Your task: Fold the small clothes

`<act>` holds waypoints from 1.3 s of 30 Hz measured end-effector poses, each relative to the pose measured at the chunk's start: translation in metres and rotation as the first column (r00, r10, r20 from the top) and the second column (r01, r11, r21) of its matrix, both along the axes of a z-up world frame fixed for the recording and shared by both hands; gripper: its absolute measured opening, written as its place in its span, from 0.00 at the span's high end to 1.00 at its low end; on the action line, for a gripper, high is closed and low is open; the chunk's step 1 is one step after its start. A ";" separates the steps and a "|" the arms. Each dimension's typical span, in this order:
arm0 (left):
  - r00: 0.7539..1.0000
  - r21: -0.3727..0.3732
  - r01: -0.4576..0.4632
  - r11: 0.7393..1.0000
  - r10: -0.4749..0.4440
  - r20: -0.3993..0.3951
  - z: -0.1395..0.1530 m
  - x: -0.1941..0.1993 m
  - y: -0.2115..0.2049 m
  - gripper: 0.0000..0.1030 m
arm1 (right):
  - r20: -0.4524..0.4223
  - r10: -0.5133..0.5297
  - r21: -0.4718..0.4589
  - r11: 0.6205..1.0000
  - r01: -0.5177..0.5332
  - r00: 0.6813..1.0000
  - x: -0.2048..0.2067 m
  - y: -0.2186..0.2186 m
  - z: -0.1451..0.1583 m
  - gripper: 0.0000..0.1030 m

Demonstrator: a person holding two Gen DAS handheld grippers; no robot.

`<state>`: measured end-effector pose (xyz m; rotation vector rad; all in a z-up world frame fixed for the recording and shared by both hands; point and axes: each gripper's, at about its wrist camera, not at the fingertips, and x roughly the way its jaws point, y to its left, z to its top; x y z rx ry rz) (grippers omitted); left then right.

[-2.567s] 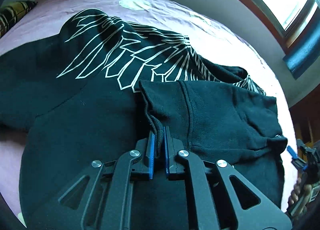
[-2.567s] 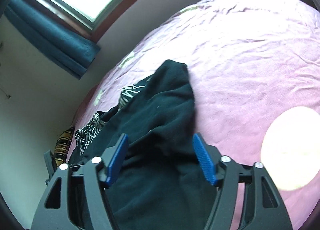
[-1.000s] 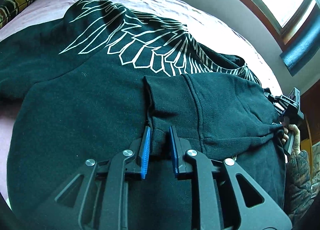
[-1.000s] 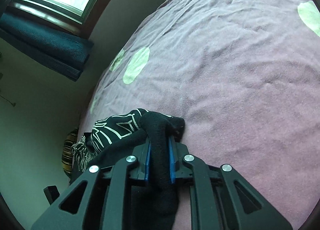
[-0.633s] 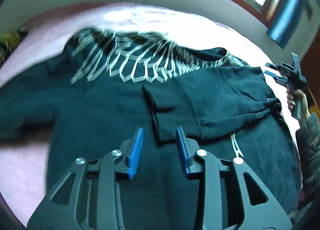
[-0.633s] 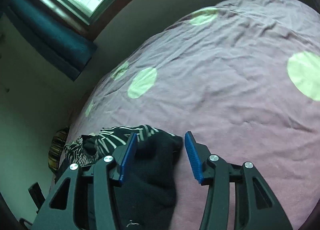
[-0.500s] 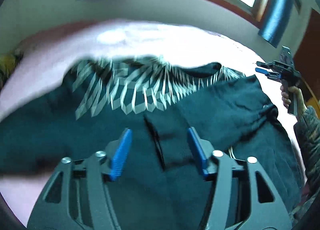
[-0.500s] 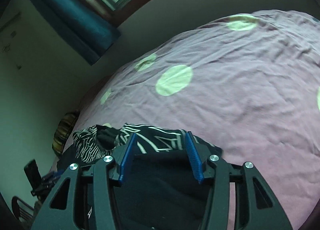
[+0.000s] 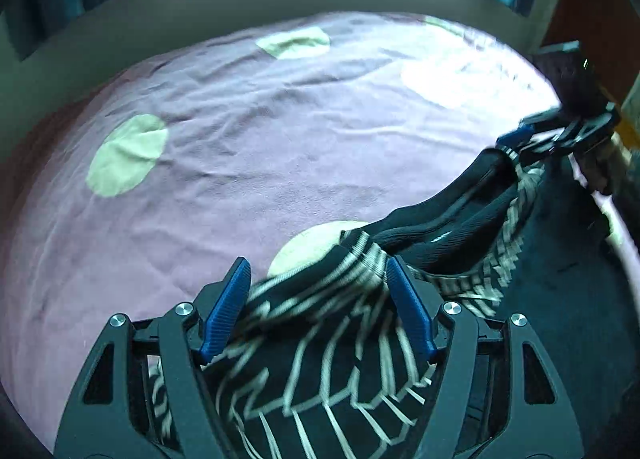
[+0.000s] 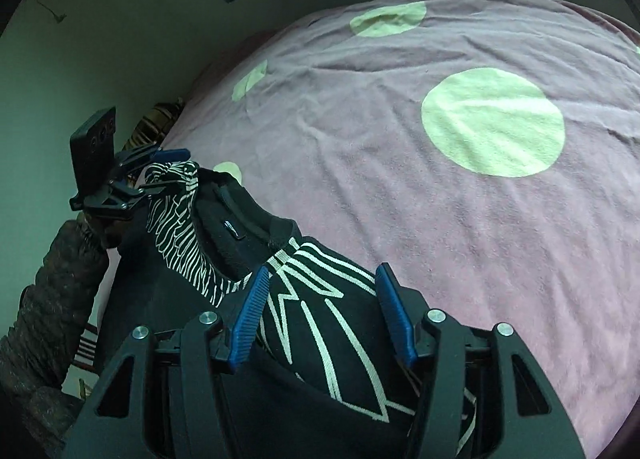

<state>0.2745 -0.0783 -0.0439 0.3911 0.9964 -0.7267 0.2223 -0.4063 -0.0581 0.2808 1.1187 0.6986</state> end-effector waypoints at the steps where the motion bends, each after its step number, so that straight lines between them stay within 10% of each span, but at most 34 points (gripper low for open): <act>1: 1.000 0.016 0.005 1.000 -0.004 -0.013 -0.006 0.003 -0.004 0.32 | -0.001 0.006 0.005 1.000 -0.006 1.000 0.001 0.000 -0.001 0.46; 7: 0.993 0.053 -0.017 0.998 0.024 -0.118 -0.029 0.028 -0.010 0.32 | -0.025 0.052 -0.034 0.998 -0.053 0.998 0.007 0.016 -0.011 0.50; 10: 0.991 0.041 -0.023 0.999 0.028 -0.133 -0.026 0.029 -0.008 0.38 | -0.002 0.037 -0.056 0.998 -0.037 0.999 0.005 0.022 -0.008 0.68; 19: 0.994 -0.033 -0.093 0.995 0.095 0.047 0.007 0.008 -0.012 0.98 | 0.176 -0.047 -0.123 0.990 0.069 0.983 -0.012 0.016 0.025 0.85; 24: 0.958 0.075 -0.285 0.955 0.283 0.045 -0.025 0.041 0.004 0.98 | 0.122 -0.105 -0.177 0.976 0.126 0.987 0.005 0.019 -0.010 0.85; 31: 0.945 -0.009 -0.302 0.953 0.301 0.127 0.006 0.026 0.015 0.95 | 0.174 -0.330 -0.124 0.927 0.353 0.928 0.005 -0.015 0.008 0.67; 36: 0.904 -0.192 -0.385 0.903 0.410 0.119 0.049 -0.016 0.058 0.47 | 0.191 -0.475 0.015 0.877 0.481 0.859 -0.029 -0.037 0.042 0.60; 39: 0.876 -0.274 -0.443 0.853 0.477 0.069 0.054 -0.056 0.099 0.46 | 0.202 -0.474 0.044 0.879 0.476 0.857 -0.063 -0.023 0.054 0.41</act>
